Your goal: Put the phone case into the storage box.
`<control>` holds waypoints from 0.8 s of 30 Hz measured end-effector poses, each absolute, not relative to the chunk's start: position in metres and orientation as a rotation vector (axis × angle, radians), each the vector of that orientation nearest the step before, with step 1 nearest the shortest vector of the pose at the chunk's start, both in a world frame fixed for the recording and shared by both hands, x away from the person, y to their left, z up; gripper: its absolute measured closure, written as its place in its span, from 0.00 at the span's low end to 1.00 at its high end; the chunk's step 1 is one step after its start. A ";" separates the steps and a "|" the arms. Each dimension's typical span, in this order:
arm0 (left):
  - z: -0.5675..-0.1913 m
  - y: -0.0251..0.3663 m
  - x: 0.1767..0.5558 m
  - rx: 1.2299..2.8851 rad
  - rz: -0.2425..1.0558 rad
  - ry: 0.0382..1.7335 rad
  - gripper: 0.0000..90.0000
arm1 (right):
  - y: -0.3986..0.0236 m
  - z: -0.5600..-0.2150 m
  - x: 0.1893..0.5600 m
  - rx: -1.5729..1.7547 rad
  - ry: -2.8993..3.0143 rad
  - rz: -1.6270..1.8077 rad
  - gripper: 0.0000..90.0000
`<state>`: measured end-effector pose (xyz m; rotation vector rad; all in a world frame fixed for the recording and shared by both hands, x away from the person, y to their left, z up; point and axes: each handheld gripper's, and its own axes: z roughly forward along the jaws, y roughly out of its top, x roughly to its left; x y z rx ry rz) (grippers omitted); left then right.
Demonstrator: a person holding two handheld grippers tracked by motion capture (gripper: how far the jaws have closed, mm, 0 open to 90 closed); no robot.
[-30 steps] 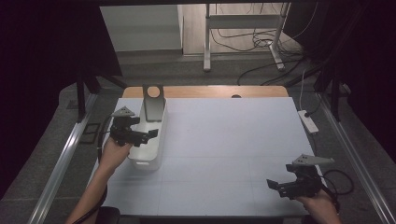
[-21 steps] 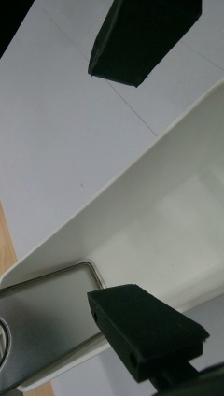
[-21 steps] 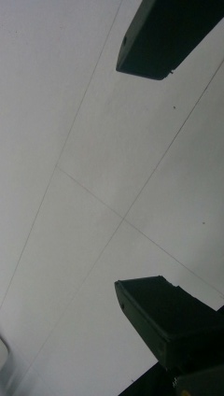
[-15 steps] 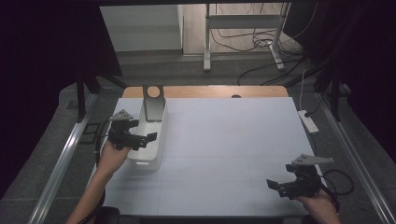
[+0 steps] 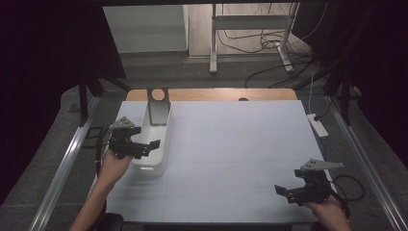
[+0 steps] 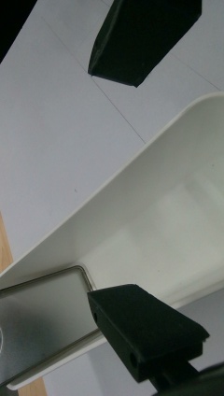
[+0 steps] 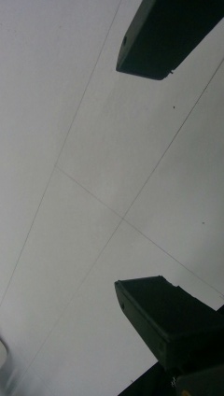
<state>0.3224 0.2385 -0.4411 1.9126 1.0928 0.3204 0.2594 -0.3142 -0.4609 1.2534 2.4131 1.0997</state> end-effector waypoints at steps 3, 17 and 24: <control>-0.441 0.239 0.320 1.910 0.328 1.094 0.00 | -0.314 -0.461 0.259 1.253 2.413 1.100 0.00; -0.442 0.244 0.305 1.900 0.324 1.095 0.00 | -0.314 -0.461 0.259 1.249 2.411 1.100 0.00; -0.441 0.245 0.298 1.901 0.326 1.093 0.00 | -0.314 -0.460 0.259 1.250 2.409 1.100 0.00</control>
